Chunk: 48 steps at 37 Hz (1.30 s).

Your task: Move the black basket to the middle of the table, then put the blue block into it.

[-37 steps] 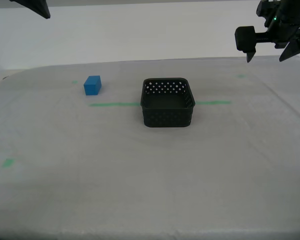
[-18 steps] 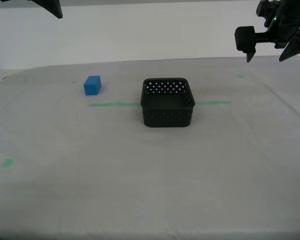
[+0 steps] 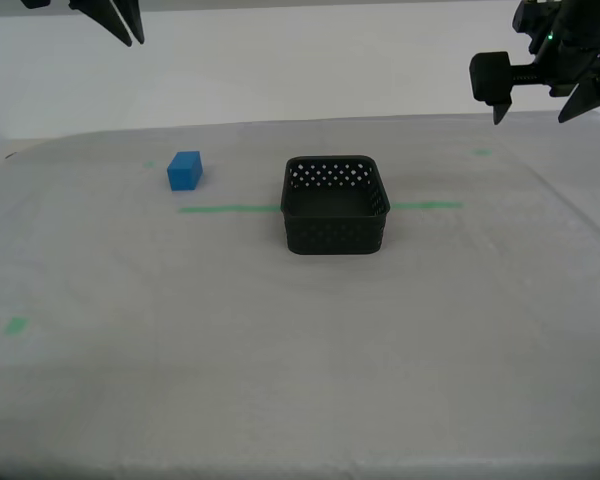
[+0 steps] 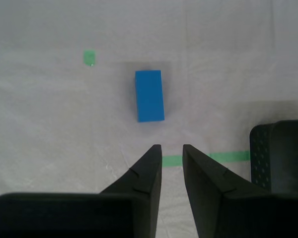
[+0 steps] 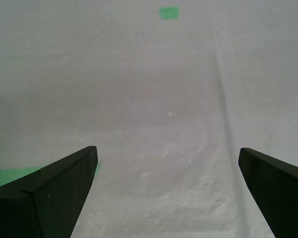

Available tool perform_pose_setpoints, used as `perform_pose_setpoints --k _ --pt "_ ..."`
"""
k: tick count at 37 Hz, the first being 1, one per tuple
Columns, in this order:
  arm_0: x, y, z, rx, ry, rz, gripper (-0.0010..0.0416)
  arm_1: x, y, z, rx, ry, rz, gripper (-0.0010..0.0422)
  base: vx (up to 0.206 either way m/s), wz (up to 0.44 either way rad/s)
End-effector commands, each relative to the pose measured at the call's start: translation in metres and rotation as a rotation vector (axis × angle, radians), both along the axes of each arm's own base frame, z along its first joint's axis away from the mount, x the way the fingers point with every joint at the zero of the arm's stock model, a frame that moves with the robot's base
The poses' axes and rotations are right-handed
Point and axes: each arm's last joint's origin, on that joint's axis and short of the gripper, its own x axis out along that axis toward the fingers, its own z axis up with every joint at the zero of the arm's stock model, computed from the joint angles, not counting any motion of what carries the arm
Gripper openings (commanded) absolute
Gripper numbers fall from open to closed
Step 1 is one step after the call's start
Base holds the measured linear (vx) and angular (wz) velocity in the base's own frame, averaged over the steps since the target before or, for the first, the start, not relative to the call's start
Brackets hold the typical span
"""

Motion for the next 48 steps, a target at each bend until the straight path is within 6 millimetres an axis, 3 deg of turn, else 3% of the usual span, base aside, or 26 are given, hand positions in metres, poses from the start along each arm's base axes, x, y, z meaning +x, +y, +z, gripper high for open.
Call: perform_pose_setpoints --k 1,27,33,48 --pt "0.0001 -0.0001 0.0004 -0.001 -0.002 -0.002 0.0399 0.0026 -0.0005 -0.0033 0.004 0.008 -0.008 0.0100 0.000 0.000" --pt "0.0000 -0.0001 0.0004 -0.001 -0.002 -0.002 0.0399 0.0075 -0.0014 -0.0001 -0.003 -0.053 -0.010 0.0405 0.000 0.000" --pt "0.0000 -0.0001 0.0004 -0.001 -0.002 -0.002 0.0398 0.0079 -0.0016 0.0001 -0.003 -0.058 -0.011 0.0384 0.000 0.000" --pt "0.0000 -0.0001 0.0004 -0.001 -0.002 -0.002 0.0399 0.0090 -0.0046 0.0003 0.029 -0.076 -0.002 0.0402 0.000 0.000"
